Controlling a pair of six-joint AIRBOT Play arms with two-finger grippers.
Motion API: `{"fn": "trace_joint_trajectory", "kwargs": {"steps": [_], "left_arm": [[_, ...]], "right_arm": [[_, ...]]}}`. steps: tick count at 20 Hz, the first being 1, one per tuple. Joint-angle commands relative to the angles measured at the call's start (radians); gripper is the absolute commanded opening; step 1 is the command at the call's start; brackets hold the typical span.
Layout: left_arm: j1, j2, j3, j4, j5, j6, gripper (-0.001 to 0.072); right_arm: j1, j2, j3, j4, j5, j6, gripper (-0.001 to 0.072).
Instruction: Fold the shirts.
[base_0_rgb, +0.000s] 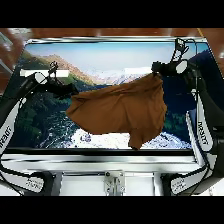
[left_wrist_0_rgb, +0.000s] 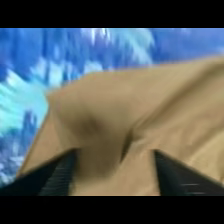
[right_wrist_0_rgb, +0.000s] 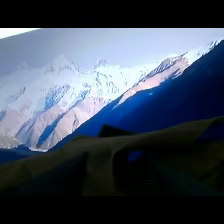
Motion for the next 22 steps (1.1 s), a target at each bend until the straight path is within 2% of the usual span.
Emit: {"fn": "trace_joint_trajectory", "kwargs": {"steps": [1,3,5,6,8,10,13,14,20,22], "left_arm": [[0.084,-0.008,0.053,-0.048,-0.233,0.021,0.0611],[0.177,0.042,0.063,-0.048,-0.378,0.076,0.0604],[0.258,0.098,0.020,-0.048,-0.507,0.127,0.0601],[0.286,0.130,-0.041,-0.048,-0.538,0.143,0.0601],[0.304,0.190,-0.221,-0.063,-0.513,0.154,0.0602],[0.282,0.216,-0.416,-0.179,-0.420,0.204,0.0602],[0.219,0.203,-0.591,-0.387,-0.225,0.264,0.0602],[0.192,0.192,-0.614,-0.425,-0.179,0.267,0.0602],[0.069,0.119,-0.618,-0.516,0.007,0.266,0.0581],[0.064,0.108,-0.618,-0.548,0.031,0.266,0.0350]], "right_arm": [[-0.037,0.060,0.021,0.012,0.164,-0.029,0.0619],[-0.108,0.134,0.027,-0.042,0.324,-0.088,0.0618],[-0.218,0.172,0.027,-0.091,0.571,-0.090,0.0616],[-0.279,0.174,0.016,-0.072,0.687,-0.109,0.0616],[-0.380,0.173,-0.049,-0.005,0.820,-0.137,0.0617],[-0.448,0.173,-0.137,0.099,0.859,-0.136,0.0617],[-0.473,0.173,-0.248,0.225,0.826,-0.180,0.0632],[-0.472,0.173,-0.274,0.252,0.808,-0.194,0.0677],[-0.473,0.173,-0.385,0.272,0.756,-0.241,0.0677],[-0.473,0.173,-0.425,0.243,0.752,-0.241,0.0677]]}}
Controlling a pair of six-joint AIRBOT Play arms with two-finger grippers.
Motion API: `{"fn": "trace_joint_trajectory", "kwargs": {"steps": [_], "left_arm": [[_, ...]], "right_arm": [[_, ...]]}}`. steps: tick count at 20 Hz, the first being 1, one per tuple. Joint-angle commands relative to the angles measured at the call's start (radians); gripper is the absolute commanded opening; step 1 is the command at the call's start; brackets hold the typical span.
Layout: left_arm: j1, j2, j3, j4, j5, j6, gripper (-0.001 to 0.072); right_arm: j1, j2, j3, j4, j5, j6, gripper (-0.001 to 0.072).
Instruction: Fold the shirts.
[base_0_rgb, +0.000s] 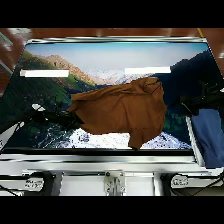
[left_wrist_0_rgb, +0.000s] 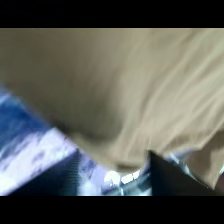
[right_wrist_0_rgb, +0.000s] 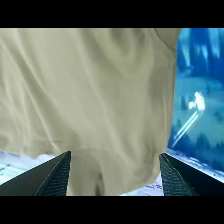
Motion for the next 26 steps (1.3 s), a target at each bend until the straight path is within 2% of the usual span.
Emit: {"fn": "trace_joint_trajectory", "kwargs": {"steps": [1,2,3,5,9,13,16,18,19,20,21,22,23,26], "left_arm": [[-0.026,-0.023,-0.011,-0.065,0.087,0.006,0.0234],[-0.026,-0.023,-0.011,-0.064,0.077,0.011,0.0090],[-0.026,-0.021,-0.009,-0.064,0.059,0.044,0.0045],[-0.025,-0.015,0.001,-0.060,0.016,0.085,0.0044],[-0.022,0.039,0.013,-0.037,0.005,0.084,0.0044],[-0.022,0.111,0.014,-0.027,-0.003,0.083,0.0044],[-0.022,0.140,0.016,-0.027,-0.002,0.080,0.0043],[-0.021,0.149,0.023,-0.027,-0.002,0.080,0.0044],[-0.019,0.151,0.030,-0.027,-0.003,0.080,0.0044],[-0.017,0.151,0.037,-0.027,-0.003,0.080,0.0044],[-0.016,0.151,0.047,-0.027,-0.003,0.080,0.0043],[-0.015,0.152,0.061,-0.021,-0.003,0.080,0.0042],[-0.015,0.153,0.086,0.001,-0.010,0.080,0.0041],[-0.017,0.203,0.236,0.137,-0.111,0.081,0.0041]], "right_arm": [[-0.003,0.001,-0.082,-0.024,-0.011,-0.017,0.0677],[-0.003,0.001,-0.112,-0.028,-0.017,-0.017,0.0677],[-0.003,0.001,-0.146,-0.026,-0.023,-0.017,0.0677],[0.008,0.001,-0.215,-0.027,-0.042,-0.018,0.0677],[0.079,0.000,-0.306,-0.029,-0.119,-0.041,0.0677],[0.098,0.000,-0.319,-0.089,-0.140,-0.005,0.0677],[0.099,0.000,-0.331,-0.039,-0.196,0.019,0.0675],[0.099,0.000,-0.370,0.011,-0.240,0.021,0.0603],[0.099,0.000,-0.395,0.034,-0.248,0.016,0.0603],[0.099,0.000,-0.415,0.041,-0.250,0.008,0.0506],[0.099,0.000,-0.425,0.041,-0.245,0.003,0.0271],[0.098,0.004,-0.422,0.054,-0.226,-0.018,0.0101],[0.098,0.017,-0.414,0.106,-0.209,-0.072,0.0065],[0.098,0.134,-0.317,0.293,-0.191,-0.236,0.0064]]}}
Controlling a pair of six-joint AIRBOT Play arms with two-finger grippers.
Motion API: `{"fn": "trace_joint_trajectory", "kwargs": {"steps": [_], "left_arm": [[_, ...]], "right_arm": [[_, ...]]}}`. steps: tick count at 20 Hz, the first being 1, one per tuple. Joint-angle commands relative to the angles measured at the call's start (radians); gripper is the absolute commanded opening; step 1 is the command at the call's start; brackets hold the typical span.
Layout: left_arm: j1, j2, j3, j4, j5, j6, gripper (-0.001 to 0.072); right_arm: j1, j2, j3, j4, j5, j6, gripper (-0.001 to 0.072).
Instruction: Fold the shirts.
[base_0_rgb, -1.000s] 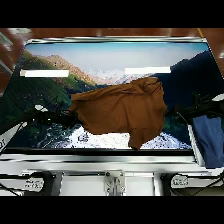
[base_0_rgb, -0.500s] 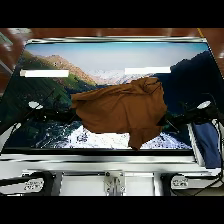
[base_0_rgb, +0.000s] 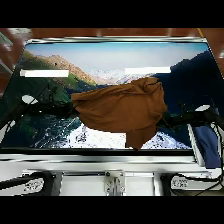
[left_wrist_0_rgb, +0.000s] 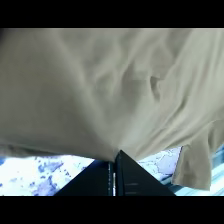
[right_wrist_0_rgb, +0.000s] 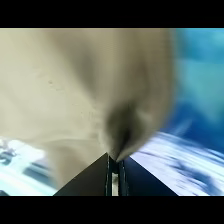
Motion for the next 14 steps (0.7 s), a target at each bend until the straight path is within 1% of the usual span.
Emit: {"fn": "trace_joint_trajectory", "kwargs": {"steps": [1,2,3,5,6,7,8,10,11,12,14], "left_arm": [[-0.002,0.072,0.179,0.154,-0.113,0.000,0.0041],[-0.001,0.122,0.271,0.201,-0.149,0.000,0.0041],[-0.001,0.174,0.368,0.240,-0.166,-0.001,0.0041],[0.000,0.283,0.600,0.276,-0.161,-0.001,0.0042],[0.005,0.330,0.726,0.276,-0.147,-0.013,0.0042],[0.010,0.368,0.834,0.279,-0.123,-0.053,0.0042],[0.016,0.404,0.933,0.286,-0.093,-0.095,0.0042],[0.027,0.462,1.065,0.310,-0.079,-0.163,0.0042],[0.027,0.492,1.108,0.332,-0.088,-0.195,0.0042],[0.027,0.524,1.126,0.353,-0.099,-0.216,0.0042],[0.027,0.582,1.126,0.406,-0.137,-0.249,0.0042]], "right_arm": [[-0.001,0.131,0.115,0.246,0.025,-0.192,0.0064],[-0.001,0.197,0.196,0.325,0.021,-0.224,0.0064],[-0.001,0.258,0.291,0.372,0.002,-0.229,0.0064],[-0.001,0.380,0.525,0.391,-0.074,-0.229,0.0065],[-0.001,0.438,0.650,0.362,-0.130,-0.228,0.0065],[-0.001,0.485,0.759,0.314,-0.187,-0.216,0.0064],[-0.001,0.531,0.864,0.242,-0.230,-0.171,0.0065],[-0.001,0.605,1.019,0.045,-0.249,-0.016,0.0065],[-0.001,0.646,1.063,-0.050,-0.249,0.051,0.0065],[-0.001,0.683,1.083,-0.122,-0.245,0.087,0.0065],[-0.001,0.758,1.086,-0.237,-0.229,0.122,0.0065]]}}
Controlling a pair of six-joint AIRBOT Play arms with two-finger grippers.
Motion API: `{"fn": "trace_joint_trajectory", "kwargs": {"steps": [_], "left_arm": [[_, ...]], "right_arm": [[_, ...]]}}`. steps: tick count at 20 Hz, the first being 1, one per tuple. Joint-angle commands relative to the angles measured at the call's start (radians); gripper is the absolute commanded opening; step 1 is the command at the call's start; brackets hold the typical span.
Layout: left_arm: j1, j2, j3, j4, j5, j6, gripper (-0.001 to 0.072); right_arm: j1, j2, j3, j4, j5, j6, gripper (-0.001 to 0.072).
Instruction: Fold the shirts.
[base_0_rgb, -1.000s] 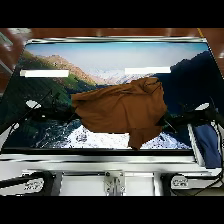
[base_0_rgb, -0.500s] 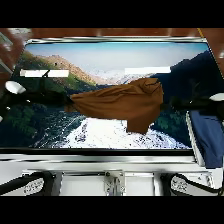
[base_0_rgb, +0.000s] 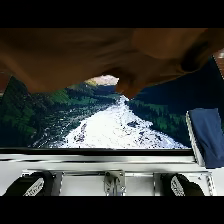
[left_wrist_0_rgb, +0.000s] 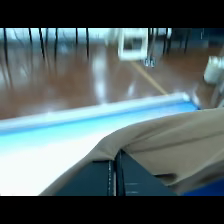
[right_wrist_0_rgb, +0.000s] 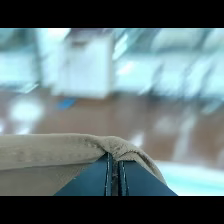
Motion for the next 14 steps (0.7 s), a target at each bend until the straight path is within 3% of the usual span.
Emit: {"fn": "trace_joint_trajectory", "kwargs": {"steps": [1,6,11,14], "left_arm": [[0.003,0.101,0.082,0.108,-0.060,-0.091,0.0042],[0.003,0.103,0.043,0.154,-0.274,-0.100,0.0043],[0.003,0.090,-0.265,0.171,-0.303,-0.088,0.0043],[0.003,0.034,-0.543,0.203,-0.293,-0.089,0.0043]], "right_arm": [[0.000,0.135,0.090,-0.270,0.007,0.136,0.0065],[0.000,0.143,0.090,-0.315,0.243,0.161,0.0065],[0.000,-0.036,0.026,-0.299,0.615,0.206,0.0065],[0.000,-0.145,-0.217,-0.303,0.594,0.221,0.0065]]}}
